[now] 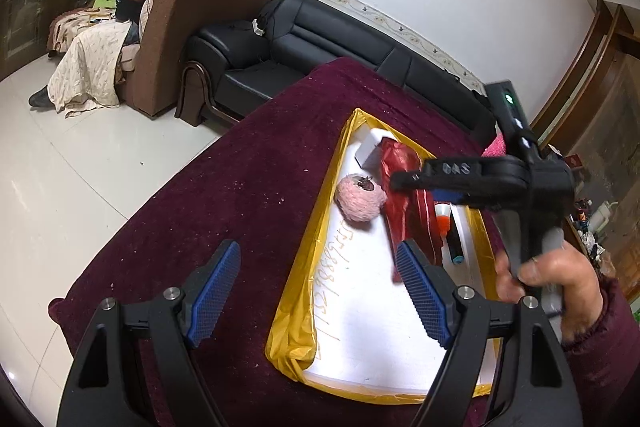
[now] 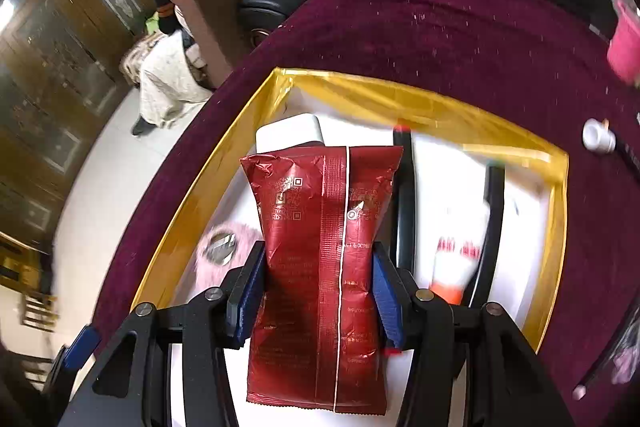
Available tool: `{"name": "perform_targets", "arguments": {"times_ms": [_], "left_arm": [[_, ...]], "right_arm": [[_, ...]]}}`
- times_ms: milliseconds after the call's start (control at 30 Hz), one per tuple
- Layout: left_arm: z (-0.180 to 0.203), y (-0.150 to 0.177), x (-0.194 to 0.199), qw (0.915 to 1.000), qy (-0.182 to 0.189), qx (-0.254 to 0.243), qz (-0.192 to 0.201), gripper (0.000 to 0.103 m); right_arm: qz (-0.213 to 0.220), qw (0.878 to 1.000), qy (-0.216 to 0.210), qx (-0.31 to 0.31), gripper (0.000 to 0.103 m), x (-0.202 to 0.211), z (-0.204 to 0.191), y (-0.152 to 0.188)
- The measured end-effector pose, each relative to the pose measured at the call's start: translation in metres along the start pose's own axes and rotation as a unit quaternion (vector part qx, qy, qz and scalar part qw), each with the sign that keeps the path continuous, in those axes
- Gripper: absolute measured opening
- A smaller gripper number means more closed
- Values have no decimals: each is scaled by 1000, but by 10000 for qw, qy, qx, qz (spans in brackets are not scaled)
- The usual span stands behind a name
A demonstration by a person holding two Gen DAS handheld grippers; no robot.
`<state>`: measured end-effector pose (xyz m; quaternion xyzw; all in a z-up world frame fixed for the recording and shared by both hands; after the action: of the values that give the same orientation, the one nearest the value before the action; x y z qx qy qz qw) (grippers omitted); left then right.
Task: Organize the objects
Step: 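Lower the red pouch into the yellow box and open the right tool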
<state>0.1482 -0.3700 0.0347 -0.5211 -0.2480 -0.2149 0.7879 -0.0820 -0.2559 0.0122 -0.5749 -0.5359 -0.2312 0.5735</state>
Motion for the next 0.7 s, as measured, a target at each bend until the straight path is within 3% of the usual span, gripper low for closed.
{"name": "perform_targets", "arguments": {"times_ms": [167,467,600,700], "left_arm": [[6,1,0,9999,88,-113,-16,80],[13,2,-6,9999,102,-91,-88,80],[23,4,-2,9996,101,-221,-112,80],[28,1,3,9995,-15,-321,-62,82]], "right_arm": [[-20,10000,-54,-20,56,-9,1,-13],[-411,9991,-57,130,59,-7,8,13],[-304,9958,-762,-416,73,-1,24,6],[36,9921,-1040,-696,75,27,44,3]]}}
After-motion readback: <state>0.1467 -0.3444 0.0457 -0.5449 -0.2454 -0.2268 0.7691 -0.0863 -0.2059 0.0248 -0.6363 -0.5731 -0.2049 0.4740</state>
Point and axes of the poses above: each gripper's, at about its wrist camera, not at the fingertips, and x roughly against the way its jaws point, z to its right, y to its underside, the point moved 3 cm from there along -x, roughly the way its jaws point, and after that the axes turned 7 degrees about -x, right-handed, at the moved point
